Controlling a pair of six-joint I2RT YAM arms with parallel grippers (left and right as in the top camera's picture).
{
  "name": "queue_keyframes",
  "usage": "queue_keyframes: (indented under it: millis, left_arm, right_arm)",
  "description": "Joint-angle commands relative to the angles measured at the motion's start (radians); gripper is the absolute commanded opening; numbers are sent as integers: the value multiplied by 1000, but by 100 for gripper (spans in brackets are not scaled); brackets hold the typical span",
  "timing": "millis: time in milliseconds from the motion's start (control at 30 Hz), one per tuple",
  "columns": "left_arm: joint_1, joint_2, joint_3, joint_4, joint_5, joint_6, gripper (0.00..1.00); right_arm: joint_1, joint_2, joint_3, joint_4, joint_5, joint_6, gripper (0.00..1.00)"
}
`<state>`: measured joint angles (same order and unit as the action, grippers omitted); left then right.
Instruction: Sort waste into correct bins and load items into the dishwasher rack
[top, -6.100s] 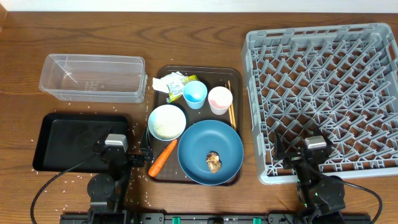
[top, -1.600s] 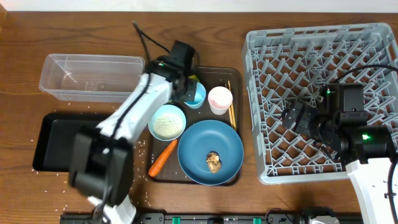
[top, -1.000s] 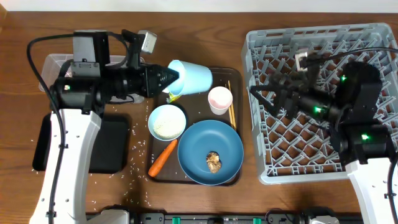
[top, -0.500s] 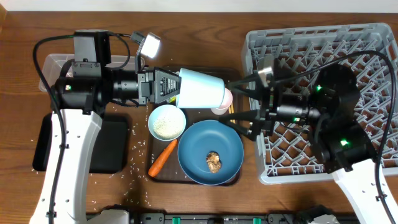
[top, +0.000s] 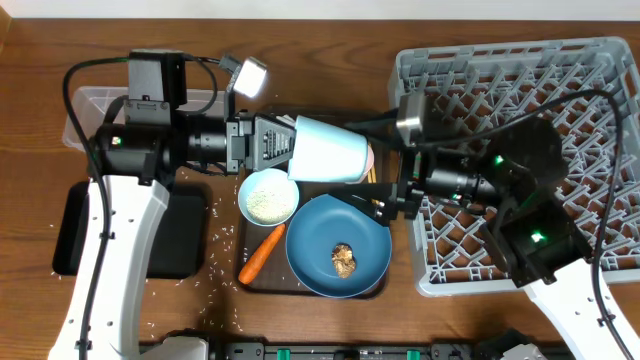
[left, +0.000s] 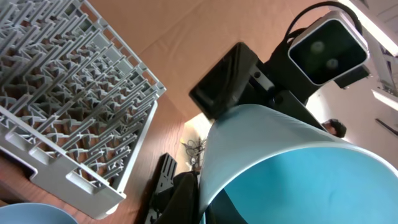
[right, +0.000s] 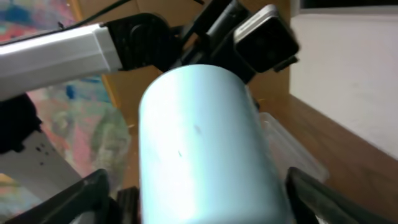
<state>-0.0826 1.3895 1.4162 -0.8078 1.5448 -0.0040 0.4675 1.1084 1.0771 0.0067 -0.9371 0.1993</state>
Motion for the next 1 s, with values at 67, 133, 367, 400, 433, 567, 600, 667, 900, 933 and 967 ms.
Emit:
queue_keyframes:
  millis: [67, 133, 367, 400, 433, 567, 600, 667, 900, 933, 967]
  left_arm:
    - [-2, -9, 16, 2, 26, -8, 6]
    - [-2, -8, 16, 2, 26, -8, 6]
    - [1, -8, 16, 23, 25, -8, 25]
    - [5, -8, 16, 34, 25, -8, 36]
    - [10, -8, 16, 43, 25, -8, 41]
    - [63, -8, 16, 80, -6, -8, 75]
    - [80, -8, 16, 87, -35, -8, 77]
    - [131, -8, 16, 91, -97, -8, 80]
    - [230, -8, 16, 89, -98, -35, 81]
    - [234, -8, 16, 87, -98, -35, 81]
    - [235, -8, 15, 87, -98, -35, 81]
  right_arm:
    - [31, 25, 11, 2, 17, 26, 68]
    - [31, 25, 11, 1, 17, 32, 59]
    - [25, -1, 11, -8, 42, 32, 49]
    - [20, -12, 11, -27, 60, 32, 49]
    - [13, -21, 11, -50, 79, 32, 49]
    - [-74, -86, 11, -183, 111, 24, 50]
    - [-105, -105, 11, -212, 113, 24, 50]
    - [-203, -155, 11, -308, 151, 24, 51]
    - [-532, -262, 11, -709, 506, 36, 56]
    - [-578, -270, 11, -762, 584, 50, 55]
    - [-620, -277, 11, -808, 652, 67, 55]
